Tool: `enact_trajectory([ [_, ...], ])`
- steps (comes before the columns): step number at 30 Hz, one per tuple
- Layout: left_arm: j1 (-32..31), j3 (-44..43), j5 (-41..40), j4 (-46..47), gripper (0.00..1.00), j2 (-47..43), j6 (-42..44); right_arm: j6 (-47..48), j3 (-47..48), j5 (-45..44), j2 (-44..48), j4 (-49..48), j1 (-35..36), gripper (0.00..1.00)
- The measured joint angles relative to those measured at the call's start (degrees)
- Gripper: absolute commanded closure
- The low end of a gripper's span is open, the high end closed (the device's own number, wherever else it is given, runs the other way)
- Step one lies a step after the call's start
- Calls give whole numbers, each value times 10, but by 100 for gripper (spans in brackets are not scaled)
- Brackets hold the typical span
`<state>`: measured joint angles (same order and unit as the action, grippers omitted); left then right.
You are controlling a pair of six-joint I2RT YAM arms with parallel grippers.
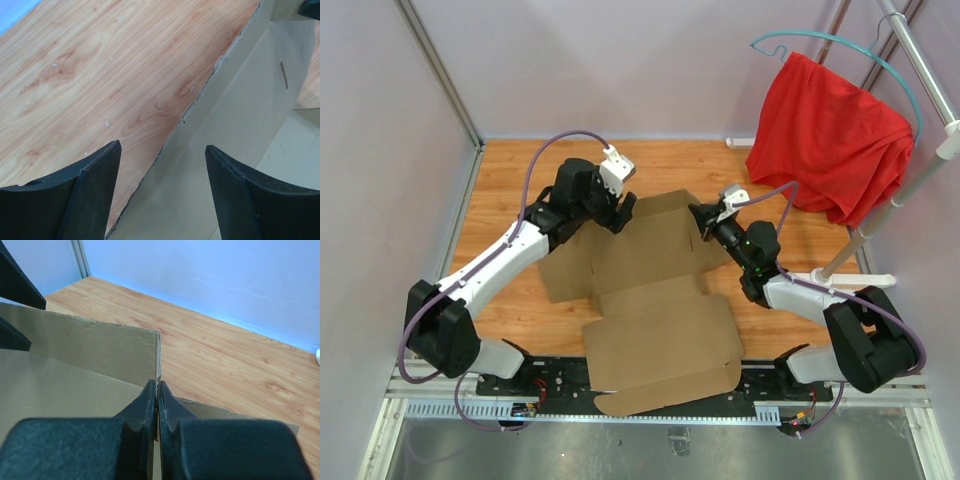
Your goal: Fold the paper box
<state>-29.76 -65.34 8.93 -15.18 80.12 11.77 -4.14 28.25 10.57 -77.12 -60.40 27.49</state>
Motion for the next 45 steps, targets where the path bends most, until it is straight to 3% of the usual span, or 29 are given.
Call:
enact_trajectory([
  [16,-5,19,17,3,36,-10,9,1,-18,17,4,-15,0,99],
  [18,-7,24,19,3,46,-4,11,1,-18,18,4,-15,0,98],
  [22,-8,25,22,0,80,2,12,1,-19,18,4,-15,0,98],
  [26,-10,25,33,-3,92,2,13,1,-19,19,4,-15,0,95],
  [27,-11,25,34,-4,96,2,14,1,-19,19,4,-14,0,93],
  [30,-12,25,35,-6,100,2,16,0,-19,19,4,-8,0,51],
  [32,-12,25,28,-12,100,2,14,-6,-16,19,5,4,0,34],
  [40,-23,11,-21,-36,100,12,5,-13,-2,4,46,98,0,27],
  [45,-54,-48,-78,-94,100,25,4,-17,1,-49,106,170,0,26],
])
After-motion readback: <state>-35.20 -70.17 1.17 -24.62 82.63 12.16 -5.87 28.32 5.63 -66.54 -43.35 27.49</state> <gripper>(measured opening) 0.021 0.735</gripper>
